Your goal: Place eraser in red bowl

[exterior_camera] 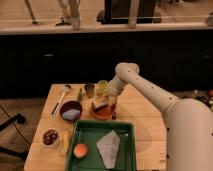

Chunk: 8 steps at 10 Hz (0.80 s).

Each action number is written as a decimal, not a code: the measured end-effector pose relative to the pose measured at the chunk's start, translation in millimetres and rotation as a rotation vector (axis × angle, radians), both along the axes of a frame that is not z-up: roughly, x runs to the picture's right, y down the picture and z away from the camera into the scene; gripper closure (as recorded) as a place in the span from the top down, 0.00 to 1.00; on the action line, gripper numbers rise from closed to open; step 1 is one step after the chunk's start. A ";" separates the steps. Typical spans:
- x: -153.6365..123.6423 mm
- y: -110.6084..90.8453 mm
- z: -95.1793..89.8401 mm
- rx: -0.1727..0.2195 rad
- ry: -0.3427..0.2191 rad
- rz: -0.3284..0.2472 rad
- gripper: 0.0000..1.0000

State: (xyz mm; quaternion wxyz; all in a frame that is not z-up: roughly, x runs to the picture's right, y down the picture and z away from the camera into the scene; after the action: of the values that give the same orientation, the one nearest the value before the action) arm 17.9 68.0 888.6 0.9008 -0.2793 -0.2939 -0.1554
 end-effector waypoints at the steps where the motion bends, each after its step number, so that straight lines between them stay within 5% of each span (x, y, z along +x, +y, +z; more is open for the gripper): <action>1: 0.6 1.6 -1.5 -0.002 -0.001 0.008 0.00; 5: -6.1 5.1 -4.3 -0.011 -0.009 0.015 0.09; 8: -8.2 8.9 -6.0 -0.020 -0.008 0.027 0.39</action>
State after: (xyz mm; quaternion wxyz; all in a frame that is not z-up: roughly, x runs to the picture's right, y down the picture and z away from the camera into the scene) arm 9.8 77.0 882.6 0.8989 -0.2834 -0.3029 -0.1413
